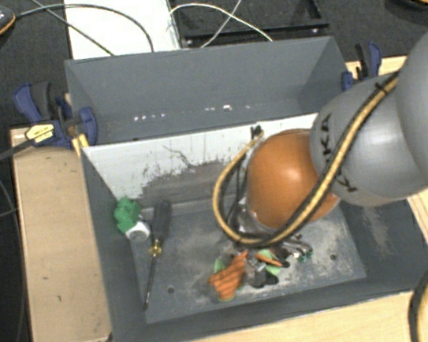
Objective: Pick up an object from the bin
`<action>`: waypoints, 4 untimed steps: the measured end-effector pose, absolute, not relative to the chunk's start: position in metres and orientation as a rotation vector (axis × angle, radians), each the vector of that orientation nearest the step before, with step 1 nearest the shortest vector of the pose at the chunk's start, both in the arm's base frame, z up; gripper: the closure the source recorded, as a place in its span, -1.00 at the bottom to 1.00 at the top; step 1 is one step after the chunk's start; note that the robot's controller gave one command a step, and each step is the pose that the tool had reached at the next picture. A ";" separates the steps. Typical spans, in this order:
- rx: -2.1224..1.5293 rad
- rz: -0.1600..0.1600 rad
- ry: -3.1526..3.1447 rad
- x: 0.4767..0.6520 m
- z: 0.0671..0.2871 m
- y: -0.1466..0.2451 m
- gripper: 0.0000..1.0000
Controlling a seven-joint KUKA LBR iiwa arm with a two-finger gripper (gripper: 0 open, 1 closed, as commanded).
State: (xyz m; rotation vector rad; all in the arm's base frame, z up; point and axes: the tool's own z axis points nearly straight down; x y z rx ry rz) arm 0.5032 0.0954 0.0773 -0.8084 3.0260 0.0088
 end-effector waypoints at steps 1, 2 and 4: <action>-0.807 0.010 3.029 0.502 0.085 0.095 1.00; -0.806 0.010 3.028 0.503 0.095 0.095 1.00; -0.803 0.010 3.025 0.503 0.111 0.096 1.00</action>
Offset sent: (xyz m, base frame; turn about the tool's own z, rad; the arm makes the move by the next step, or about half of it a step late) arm -0.0001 0.0001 0.0373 0.0000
